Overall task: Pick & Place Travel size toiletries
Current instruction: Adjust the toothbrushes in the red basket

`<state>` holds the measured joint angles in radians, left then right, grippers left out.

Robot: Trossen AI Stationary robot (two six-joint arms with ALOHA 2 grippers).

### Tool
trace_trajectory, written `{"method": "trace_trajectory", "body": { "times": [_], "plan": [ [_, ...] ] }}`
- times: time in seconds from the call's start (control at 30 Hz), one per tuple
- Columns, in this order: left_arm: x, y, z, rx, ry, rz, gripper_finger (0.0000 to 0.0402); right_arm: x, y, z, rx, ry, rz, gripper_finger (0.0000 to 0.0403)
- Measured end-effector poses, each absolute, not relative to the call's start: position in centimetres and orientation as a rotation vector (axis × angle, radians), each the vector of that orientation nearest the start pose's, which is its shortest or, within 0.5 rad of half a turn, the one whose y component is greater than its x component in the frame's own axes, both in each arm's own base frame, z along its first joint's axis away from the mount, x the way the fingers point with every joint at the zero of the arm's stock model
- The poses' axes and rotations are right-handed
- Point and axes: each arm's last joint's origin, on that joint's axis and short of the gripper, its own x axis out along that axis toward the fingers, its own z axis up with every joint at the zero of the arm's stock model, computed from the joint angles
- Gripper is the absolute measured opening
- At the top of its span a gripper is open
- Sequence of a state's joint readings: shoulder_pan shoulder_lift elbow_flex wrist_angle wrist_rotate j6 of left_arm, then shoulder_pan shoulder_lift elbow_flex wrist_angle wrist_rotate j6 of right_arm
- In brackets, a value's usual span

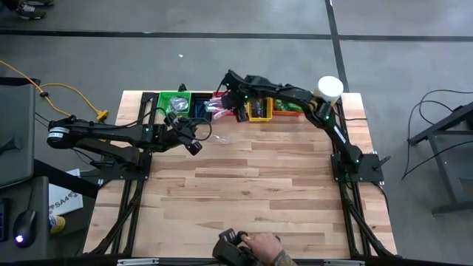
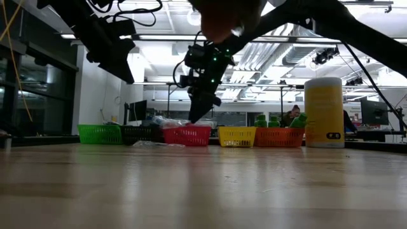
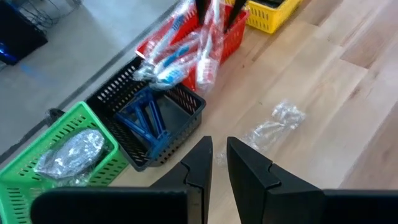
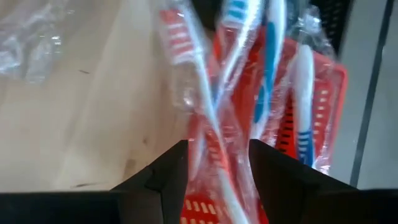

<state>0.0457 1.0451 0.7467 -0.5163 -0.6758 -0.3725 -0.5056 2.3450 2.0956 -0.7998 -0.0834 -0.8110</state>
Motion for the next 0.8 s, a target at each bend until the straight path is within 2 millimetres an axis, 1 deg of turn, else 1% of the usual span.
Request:
{"method": "trace_trajectory", "body": {
  "times": [0.23,0.33,0.4,0.5,0.73,0.8],
  "plan": [
    [20.0,2.7,25.1,-0.084,0.652,0.806,0.0049,44.2,-25.1,19.2,-0.415,1.117,0.025,0.0162],
    [20.0,2.7,25.1,-0.083,0.653,0.806,0.0049,44.4,-25.1,19.0,-0.414,1.104,0.031,0.0160],
    [20.0,2.7,25.1,-0.083,0.653,0.806,0.0049,44.5,-25.2,19.0,-0.411,1.092,0.036,0.0151],
    [20.0,2.7,25.1,-0.083,0.652,0.806,0.0049,44.5,-25.2,19.0,-0.417,1.087,0.029,0.0126],
    [20.0,2.7,25.1,-0.083,0.653,0.806,0.0049,44.7,-25.4,19.1,-0.414,1.079,-0.012,0.0032],
    [20.0,2.7,25.1,-0.083,0.653,0.806,0.0049,44.7,-25.4,19.2,-0.419,1.079,-0.030,0.0017]
  ]
}}
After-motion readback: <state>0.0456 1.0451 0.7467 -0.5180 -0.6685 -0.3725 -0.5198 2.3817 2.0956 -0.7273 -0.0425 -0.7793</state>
